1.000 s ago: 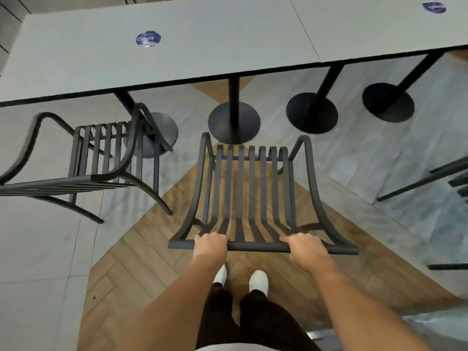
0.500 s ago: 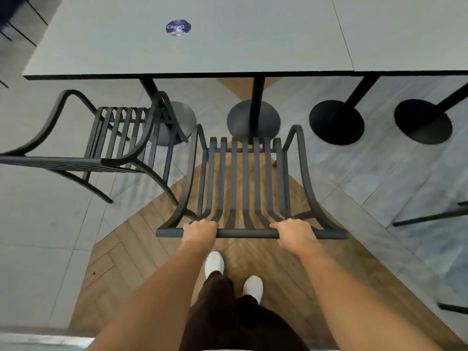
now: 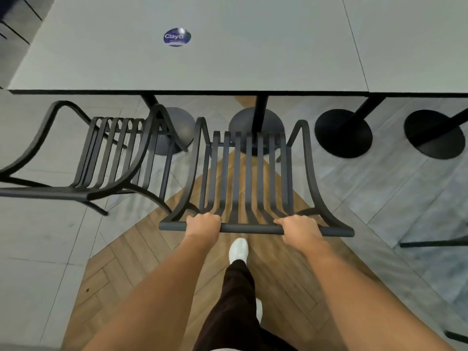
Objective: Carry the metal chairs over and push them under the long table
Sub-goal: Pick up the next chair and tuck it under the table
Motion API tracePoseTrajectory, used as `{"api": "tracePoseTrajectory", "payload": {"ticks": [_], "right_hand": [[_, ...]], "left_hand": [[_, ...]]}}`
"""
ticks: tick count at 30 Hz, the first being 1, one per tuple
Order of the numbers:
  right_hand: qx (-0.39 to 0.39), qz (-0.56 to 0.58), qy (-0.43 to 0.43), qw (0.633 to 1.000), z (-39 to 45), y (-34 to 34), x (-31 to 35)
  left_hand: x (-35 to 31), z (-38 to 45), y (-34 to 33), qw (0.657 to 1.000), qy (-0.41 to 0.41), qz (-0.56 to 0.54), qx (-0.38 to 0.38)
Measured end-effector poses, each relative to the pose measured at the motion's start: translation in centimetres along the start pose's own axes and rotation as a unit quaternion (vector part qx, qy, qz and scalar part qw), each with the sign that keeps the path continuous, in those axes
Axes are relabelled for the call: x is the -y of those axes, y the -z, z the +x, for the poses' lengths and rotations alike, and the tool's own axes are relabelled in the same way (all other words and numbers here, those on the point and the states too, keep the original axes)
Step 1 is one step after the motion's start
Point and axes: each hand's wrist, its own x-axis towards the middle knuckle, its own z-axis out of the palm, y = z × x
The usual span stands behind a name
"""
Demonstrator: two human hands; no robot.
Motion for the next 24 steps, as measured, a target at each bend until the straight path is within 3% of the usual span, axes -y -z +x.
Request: {"api": "tracePoseTrajectory", "payload": {"ticks": [12,24], "right_hand": [[-0.008,0.017,-0.010,1.000,8.4,6.4,-4.2],[0.001,0.029,-0.005,1.000,11.3,8.5,-6.6]], "left_hand": [[-0.9,9.1,7.7,1.000,0.009,0.002,-0.001],[-1.8,12.5,11.1,0.999,-0.008,-0.021,0.029]]}}
